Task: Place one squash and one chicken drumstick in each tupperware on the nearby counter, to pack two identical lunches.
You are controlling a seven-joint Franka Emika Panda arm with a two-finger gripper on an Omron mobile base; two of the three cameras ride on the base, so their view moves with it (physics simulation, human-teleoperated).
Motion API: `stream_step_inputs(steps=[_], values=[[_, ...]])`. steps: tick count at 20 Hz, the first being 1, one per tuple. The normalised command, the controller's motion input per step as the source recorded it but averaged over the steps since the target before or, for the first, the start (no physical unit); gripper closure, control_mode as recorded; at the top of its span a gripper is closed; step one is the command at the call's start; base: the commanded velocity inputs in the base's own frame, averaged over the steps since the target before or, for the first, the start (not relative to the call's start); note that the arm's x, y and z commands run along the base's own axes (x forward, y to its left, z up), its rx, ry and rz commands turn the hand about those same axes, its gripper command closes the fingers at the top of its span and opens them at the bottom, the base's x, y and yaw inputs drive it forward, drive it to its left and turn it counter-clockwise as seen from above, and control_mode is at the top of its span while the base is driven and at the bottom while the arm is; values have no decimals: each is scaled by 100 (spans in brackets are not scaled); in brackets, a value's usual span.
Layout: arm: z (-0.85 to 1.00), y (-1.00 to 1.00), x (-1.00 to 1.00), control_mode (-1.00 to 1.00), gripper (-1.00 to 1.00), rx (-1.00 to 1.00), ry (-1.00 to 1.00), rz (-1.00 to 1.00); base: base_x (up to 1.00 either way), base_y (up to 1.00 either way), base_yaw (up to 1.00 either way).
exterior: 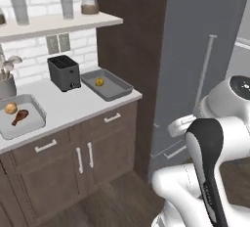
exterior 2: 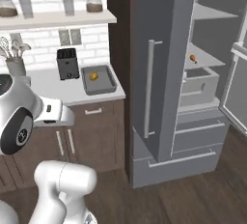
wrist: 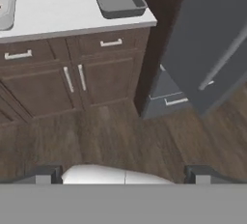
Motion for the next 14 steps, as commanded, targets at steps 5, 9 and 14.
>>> stream_step_inputs(steps=[5, 9, 14], values=[[0, 0, 0, 100, -100, 0, 0, 0, -61, -81, -39], [0, 0, 0, 100, -100, 0, 0, 0, -4, -69, -51], [0, 0, 0, 100, -100, 0, 0, 0, 0, -64, -53]])
